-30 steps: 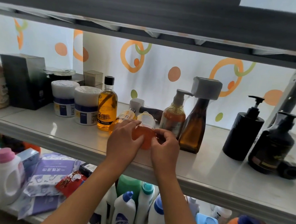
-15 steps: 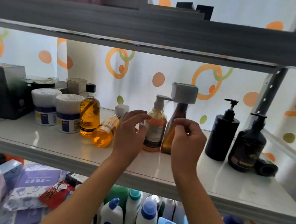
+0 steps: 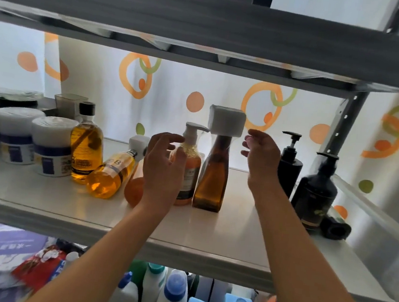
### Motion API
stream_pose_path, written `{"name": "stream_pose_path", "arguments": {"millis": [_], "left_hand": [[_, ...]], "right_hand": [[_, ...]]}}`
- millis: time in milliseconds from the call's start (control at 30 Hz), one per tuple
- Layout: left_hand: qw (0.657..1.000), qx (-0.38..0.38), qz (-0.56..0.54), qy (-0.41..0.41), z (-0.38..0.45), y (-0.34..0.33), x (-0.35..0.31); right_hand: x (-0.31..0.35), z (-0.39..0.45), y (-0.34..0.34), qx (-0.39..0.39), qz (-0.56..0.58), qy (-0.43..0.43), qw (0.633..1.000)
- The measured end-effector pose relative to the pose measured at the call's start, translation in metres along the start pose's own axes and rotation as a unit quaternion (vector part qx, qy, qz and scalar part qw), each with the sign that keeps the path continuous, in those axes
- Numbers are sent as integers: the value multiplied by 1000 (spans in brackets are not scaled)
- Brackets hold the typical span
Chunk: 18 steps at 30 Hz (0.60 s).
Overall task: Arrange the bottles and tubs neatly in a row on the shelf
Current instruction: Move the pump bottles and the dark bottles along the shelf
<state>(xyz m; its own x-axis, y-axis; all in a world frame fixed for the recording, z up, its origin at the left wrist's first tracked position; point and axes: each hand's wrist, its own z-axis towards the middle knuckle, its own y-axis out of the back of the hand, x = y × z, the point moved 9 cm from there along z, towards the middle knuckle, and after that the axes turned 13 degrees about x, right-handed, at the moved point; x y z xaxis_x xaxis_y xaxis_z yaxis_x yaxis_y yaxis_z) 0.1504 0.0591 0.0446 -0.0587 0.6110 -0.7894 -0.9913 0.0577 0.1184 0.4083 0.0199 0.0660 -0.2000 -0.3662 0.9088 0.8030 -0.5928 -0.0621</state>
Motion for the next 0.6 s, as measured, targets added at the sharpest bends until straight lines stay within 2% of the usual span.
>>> {"name": "stream_pose_path", "arguments": {"millis": [100,167,233,333,467,533,600], "left_hand": [[1000,1,0,0,3,1,-1],[1000,3,-5,2,3,2,0],[1000,1,-13,3,3,4,1],[1000,0,-22,16,2,2,5],[1000,3,-22,4,1,2,3],[1000,3,-19,1,2,3,2],[1000,-1,-1,-5,3,4,1]], "right_hand": [[-22,35,-25,133,95,-87,983],[-34,41,-39,187,143,-121,964],[-40,43,-49,207,126,-116,963],[-55,48,-53,199,24,-118,973],[-83,54,-62,238,-51,-164,956],[-95,59,-65,248,-55,-173,952],[-99,57,-74,263,15,-182,947]]}}
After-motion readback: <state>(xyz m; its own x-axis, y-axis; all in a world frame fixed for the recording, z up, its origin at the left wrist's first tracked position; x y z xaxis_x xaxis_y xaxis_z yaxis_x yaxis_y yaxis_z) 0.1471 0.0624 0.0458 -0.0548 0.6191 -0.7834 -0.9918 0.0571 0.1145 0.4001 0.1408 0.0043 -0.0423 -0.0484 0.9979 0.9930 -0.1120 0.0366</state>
